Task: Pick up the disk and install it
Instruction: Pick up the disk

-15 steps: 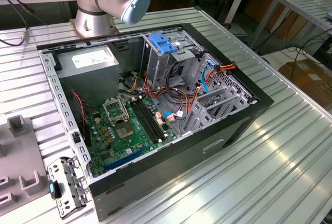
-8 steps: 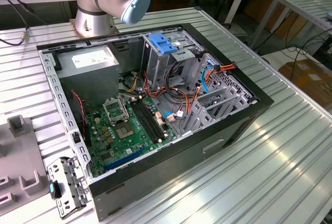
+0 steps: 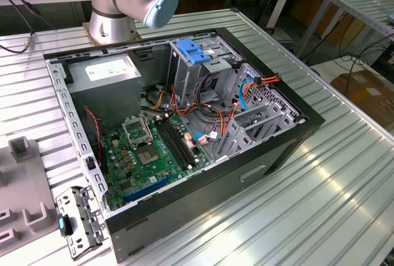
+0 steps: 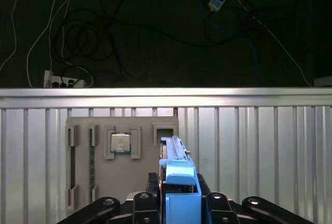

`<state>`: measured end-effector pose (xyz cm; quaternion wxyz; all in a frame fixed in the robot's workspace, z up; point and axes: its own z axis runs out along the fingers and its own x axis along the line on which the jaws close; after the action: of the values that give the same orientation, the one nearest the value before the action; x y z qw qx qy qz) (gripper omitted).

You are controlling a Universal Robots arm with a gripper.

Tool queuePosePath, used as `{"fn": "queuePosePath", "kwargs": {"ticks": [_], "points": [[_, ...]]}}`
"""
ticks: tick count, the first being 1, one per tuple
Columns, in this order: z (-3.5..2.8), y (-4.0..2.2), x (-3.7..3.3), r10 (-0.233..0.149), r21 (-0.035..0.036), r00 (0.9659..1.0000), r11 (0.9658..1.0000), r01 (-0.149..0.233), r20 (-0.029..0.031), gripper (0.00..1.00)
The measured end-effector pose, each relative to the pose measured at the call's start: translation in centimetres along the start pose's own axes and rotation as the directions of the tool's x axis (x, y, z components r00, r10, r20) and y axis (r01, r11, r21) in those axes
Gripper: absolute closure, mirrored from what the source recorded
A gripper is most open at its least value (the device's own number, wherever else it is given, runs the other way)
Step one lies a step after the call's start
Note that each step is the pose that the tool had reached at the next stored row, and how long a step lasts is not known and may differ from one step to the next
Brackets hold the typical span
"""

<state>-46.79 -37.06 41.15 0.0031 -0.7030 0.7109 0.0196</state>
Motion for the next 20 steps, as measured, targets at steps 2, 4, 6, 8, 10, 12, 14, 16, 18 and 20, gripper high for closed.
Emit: {"fn": "queuePosePath", "kwargs": {"ticks": [2, 4, 6, 8, 10, 12, 14, 16, 18, 20], "points": [[-0.09, 0.0, 0.0, 0.0, 0.0, 1.0, 1.0, 0.0, 0.0, 0.63], [-0.2, 0.0, -0.01, 0.0, 0.0, 1.0, 1.0, 0.0, 0.0, 0.63], [-0.33, 0.01, -0.01, 0.0, 0.0, 1.0, 1.0, 0.0, 0.0, 0.63], [-0.47, 0.01, -0.01, 0.0, -0.0001, 1.0, 1.0, 0.0, 0.0, 0.63], [-0.63, 0.02, -0.02, 0.0, -0.0001, 1.0, 1.0, 0.0, -0.0001, 0.63], [-0.83, 0.02, -0.03, 0.0, -0.0001, 1.0, 1.0, 0.0, 0.0, 0.63], [-0.99, 0.02, -0.03, 0.0, 0.0, 1.0, 1.0, 0.0, 0.0, 0.63], [-1.18, 0.03, -0.04, 0.0, 0.0, 1.0, 1.0, 0.0, 0.0, 0.63], [-1.33, 0.03, -0.04, 0.0, 0.0, 1.0, 1.0, 0.0, 0.0, 0.63], [-1.5, 0.04, -0.05, 0.0, 0.0, 1.0, 1.0, 0.0, 0.0, 0.63]]}}
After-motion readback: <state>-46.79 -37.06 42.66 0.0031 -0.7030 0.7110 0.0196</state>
